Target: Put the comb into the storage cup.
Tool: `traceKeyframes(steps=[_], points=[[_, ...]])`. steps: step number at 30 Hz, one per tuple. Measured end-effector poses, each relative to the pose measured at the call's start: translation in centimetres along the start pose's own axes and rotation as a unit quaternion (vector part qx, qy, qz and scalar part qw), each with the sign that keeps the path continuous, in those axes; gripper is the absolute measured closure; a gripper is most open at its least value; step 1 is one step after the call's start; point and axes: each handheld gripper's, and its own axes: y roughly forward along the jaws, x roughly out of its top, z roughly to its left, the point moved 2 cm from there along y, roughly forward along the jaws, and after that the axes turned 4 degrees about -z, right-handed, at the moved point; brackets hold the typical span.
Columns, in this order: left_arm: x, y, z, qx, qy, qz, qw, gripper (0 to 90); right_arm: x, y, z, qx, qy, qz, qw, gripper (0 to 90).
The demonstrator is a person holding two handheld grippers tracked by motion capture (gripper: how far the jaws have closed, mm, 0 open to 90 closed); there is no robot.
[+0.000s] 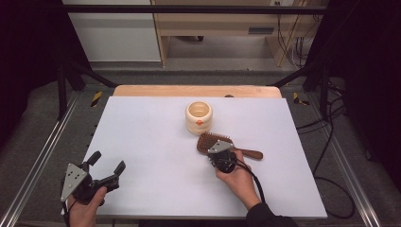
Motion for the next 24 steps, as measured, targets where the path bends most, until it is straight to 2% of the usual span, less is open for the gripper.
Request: traceKeyframes(steps=[16, 24], points=[[-0.01, 0.01, -0.02, 0.000, 0.001, 0.001, 1.0000, 6.0, 0.04, 0.10, 0.00, -0.001, 0.003, -0.002, 1.0000, 90.0], [-0.01, 0.01, -0.03, 0.000, 0.002, 0.001, 1.0000, 6.1, 0.05, -0.29, 0.07, 0.001, -0.003, -0.001, 1.0000, 90.0]])
